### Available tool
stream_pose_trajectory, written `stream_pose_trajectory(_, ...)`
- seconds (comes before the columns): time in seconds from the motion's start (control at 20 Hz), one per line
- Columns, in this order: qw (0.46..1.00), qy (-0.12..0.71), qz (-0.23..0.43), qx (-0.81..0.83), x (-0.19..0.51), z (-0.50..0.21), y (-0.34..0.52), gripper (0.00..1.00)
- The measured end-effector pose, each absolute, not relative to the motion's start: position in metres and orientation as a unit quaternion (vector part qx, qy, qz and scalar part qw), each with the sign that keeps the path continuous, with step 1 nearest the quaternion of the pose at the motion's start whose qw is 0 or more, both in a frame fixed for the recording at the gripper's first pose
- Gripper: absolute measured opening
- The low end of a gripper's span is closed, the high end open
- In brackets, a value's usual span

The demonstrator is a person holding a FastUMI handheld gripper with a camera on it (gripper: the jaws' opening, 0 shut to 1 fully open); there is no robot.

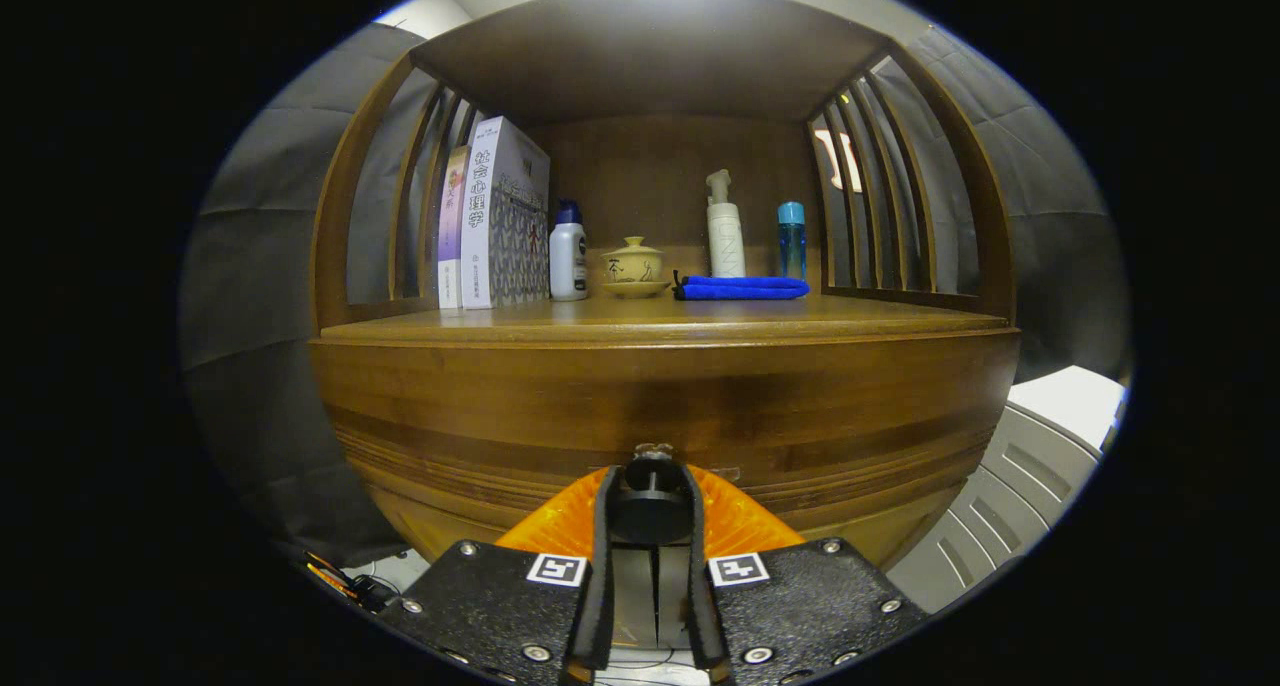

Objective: Pull open the drawer, take out the items inside it, and place them on the countertop above the cabinet.

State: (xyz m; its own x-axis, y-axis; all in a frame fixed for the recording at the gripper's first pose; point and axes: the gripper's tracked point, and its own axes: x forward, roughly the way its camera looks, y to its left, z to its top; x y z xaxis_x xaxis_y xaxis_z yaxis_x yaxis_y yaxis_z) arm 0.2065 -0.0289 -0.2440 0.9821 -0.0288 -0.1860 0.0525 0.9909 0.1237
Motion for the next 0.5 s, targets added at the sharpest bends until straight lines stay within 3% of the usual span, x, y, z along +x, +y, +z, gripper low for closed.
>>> stream_pose_trajectory(0.5, 0.992, 0.107, -0.012, 0.064, 0.121, -0.244, -0.023, 0.30)
